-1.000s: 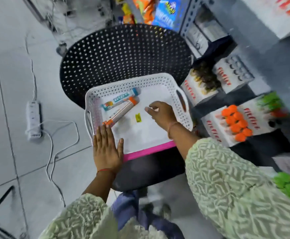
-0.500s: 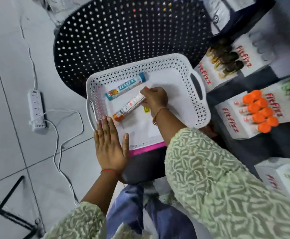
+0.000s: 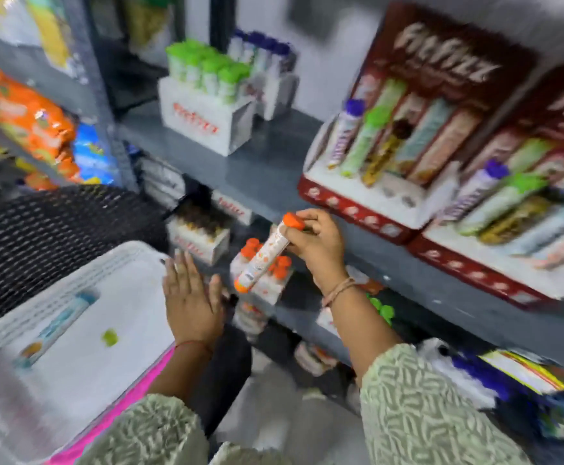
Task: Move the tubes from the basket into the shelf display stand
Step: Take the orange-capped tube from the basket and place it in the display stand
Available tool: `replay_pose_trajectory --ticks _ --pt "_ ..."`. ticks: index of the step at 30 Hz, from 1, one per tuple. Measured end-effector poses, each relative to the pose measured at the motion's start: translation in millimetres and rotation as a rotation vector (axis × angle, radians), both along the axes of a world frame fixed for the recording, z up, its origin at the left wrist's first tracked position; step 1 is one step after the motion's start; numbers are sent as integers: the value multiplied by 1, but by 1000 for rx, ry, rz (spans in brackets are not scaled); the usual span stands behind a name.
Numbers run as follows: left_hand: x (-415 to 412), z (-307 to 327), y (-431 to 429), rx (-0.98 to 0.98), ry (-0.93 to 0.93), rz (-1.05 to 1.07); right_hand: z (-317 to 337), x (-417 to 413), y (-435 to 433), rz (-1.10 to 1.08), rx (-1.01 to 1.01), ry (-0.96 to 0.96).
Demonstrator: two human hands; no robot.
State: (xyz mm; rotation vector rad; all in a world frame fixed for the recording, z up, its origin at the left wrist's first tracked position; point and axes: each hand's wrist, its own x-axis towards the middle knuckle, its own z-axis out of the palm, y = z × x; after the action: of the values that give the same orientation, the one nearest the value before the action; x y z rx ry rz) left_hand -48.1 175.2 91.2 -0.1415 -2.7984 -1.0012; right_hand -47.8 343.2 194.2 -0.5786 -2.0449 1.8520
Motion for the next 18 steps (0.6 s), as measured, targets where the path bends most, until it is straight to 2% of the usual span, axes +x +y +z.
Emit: replay_pose_trajectory --ticks 4,9,18 --pt "-2 38 90 44 115 -246 50 37 72 -110 122 84" --pt "6 59 166 25 155 -479 94 70 136 -139 288 37" --pt "-12 47 185 -156 158 -600 160 53 180 -73 566 -116"
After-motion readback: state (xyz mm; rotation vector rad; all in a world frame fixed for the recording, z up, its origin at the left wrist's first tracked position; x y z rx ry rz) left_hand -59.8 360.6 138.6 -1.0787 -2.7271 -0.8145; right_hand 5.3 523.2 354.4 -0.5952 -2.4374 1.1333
